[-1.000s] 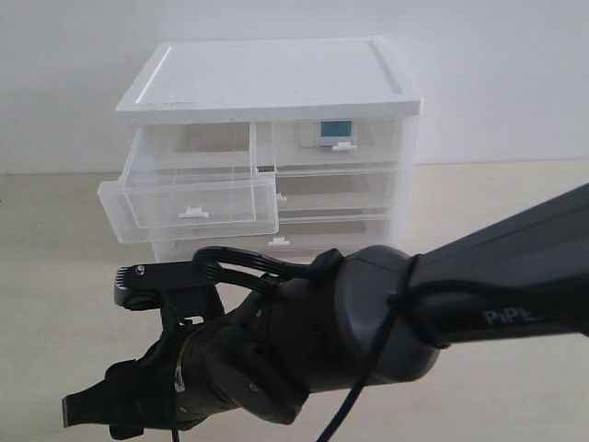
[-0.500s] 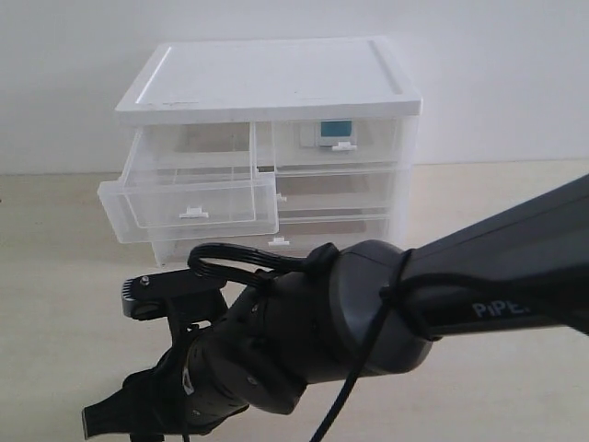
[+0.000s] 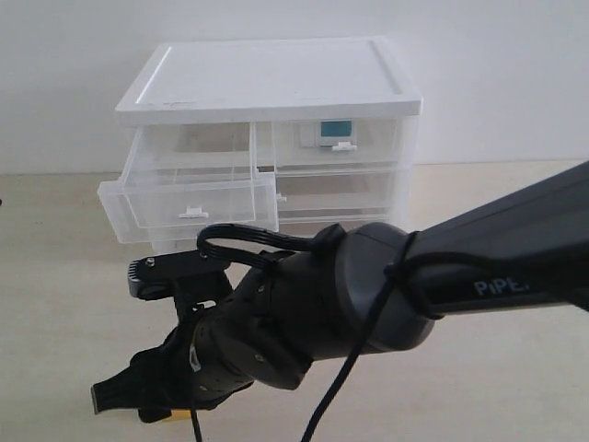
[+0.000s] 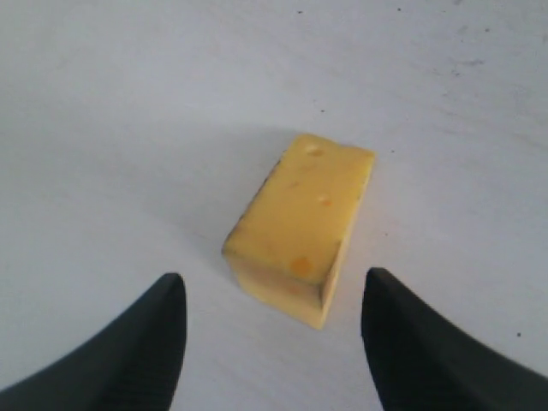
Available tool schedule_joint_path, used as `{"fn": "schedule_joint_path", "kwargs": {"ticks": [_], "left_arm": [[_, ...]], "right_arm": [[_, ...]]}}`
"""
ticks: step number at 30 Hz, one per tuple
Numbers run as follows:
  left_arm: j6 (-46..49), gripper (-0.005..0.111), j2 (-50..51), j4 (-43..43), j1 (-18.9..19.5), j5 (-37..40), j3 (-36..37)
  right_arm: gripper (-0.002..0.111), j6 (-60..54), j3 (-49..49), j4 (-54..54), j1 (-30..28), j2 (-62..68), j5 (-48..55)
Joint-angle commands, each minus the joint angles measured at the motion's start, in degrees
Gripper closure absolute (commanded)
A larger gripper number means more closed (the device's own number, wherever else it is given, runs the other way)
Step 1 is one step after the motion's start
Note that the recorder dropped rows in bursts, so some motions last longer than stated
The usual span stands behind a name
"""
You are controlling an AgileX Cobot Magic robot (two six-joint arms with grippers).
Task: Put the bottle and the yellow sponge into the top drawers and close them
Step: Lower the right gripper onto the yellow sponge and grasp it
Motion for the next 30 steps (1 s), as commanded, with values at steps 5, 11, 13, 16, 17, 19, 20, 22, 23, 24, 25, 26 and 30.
{"fn": "schedule_joint_path", "kwargs": {"ticks": [5, 11, 13, 16, 17, 19, 20, 22, 23, 24, 25, 26, 30], "left_arm": [[0.2, 0.055, -0.4, 0.4, -0.3, 0.2, 0.5], [0.2, 0.055, -0.4, 0.4, -0.3, 0.2, 0.5], [0.2, 0.055, -0.4, 0.4, -0.3, 0.2, 0.5], [0.2, 0.055, -0.4, 0.4, -0.3, 0.2, 0.5], [0.2, 0.055, -0.4, 0.4, -0.3, 0.2, 0.5], [0.2, 0.055, -0.4, 0.4, -0.3, 0.2, 0.5], [0.2, 0.055, -0.4, 0.4, -0.3, 0.2, 0.5], [0.2, 0.055, -0.4, 0.4, -0.3, 0.2, 0.5], [0.2, 0.055, -0.4, 0.4, -0.3, 0.2, 0.5], [0.2, 0.055, -0.4, 0.4, -0.3, 0.3, 0.5], [0.2, 0.055, -0.4, 0.4, -0.3, 0.3, 0.5], [0.2, 0.055, -0.4, 0.4, -0.3, 0.3, 0.5], [0.2, 0.055, -0.4, 0.4, -0.3, 0.3, 0.5]], "right_arm": [[0.054, 0.0, -0.3, -1.0, -0.6, 0.0, -2.3], [0.054, -0.2, -0.3, -1.1, -0.6, 0.0, -3.5], [0.054, -0.2, -0.3, -1.1, -0.6, 0.1, -4.1], [0.054, -0.2, -0.3, -1.1, -0.6, 0.5, -4.5], [0.054, -0.2, -0.3, -1.1, -0.6, 0.8, -4.5], [0.054, -0.1, -0.3, -1.1, -0.7, 2.9, -5.4], [0.054, -0.1, -0.3, -1.0, -0.7, 3.6, -6.2], [0.054, -0.1, -0.3, -1.0, -0.7, 4.6, -7.7], [0.054, 0.0, -0.3, -1.0, -0.7, 5.0, -9.0], [0.054, 0.0, -0.3, -1.0, -0.7, 5.2, -9.5], [0.054, -0.1, -0.3, -1.0, -1.0, 5.2, -9.5], [0.054, -0.1, -0.3, -1.0, -1.4, 5.6, -9.3], [0.055, -0.1, -0.3, -1.0, -1.7, 6.9, -9.1]]}}
